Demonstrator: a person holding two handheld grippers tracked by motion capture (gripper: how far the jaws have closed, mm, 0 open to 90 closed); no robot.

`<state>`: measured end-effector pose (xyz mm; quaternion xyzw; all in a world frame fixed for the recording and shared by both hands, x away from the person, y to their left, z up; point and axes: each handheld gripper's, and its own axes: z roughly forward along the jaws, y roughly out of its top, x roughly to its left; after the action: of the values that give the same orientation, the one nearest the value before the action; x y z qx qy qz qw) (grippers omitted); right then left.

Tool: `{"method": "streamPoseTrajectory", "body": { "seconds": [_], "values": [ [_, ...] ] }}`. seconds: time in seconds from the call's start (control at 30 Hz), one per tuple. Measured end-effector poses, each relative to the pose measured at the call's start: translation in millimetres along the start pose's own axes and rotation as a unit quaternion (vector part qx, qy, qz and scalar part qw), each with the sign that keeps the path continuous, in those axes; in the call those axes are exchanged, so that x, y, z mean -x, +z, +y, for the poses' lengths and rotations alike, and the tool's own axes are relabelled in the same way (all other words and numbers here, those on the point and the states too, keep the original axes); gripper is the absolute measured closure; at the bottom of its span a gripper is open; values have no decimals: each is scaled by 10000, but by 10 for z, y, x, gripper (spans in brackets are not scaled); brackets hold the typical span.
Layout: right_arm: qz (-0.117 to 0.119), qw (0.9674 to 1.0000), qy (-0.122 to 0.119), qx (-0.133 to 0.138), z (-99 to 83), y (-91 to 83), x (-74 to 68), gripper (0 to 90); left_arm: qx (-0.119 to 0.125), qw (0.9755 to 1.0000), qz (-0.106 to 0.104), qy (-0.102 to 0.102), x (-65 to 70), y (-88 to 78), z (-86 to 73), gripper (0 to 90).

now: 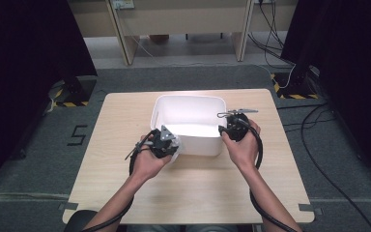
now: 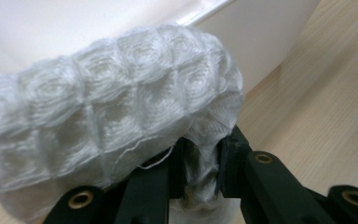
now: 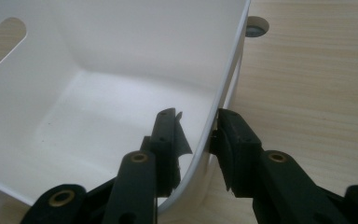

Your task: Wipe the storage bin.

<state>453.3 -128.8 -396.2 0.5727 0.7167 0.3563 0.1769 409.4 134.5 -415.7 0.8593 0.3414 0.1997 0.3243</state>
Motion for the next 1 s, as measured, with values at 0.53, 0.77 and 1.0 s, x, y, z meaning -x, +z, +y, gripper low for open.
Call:
{"method": "streamPoseTrajectory", "body": {
  "seconds": [0.53,0.77,1.0],
  "values": [
    [12,10000,-17,5,0,1,3,690,12,10000,-34,35,39,19,23,764],
    [15,10000,-40,12,1,2,5,689,-44,10000,-50,41,28,44,2,764],
    [19,10000,-52,10,3,4,7,689,-86,9999,-62,28,29,92,-28,764]
  ]
}}
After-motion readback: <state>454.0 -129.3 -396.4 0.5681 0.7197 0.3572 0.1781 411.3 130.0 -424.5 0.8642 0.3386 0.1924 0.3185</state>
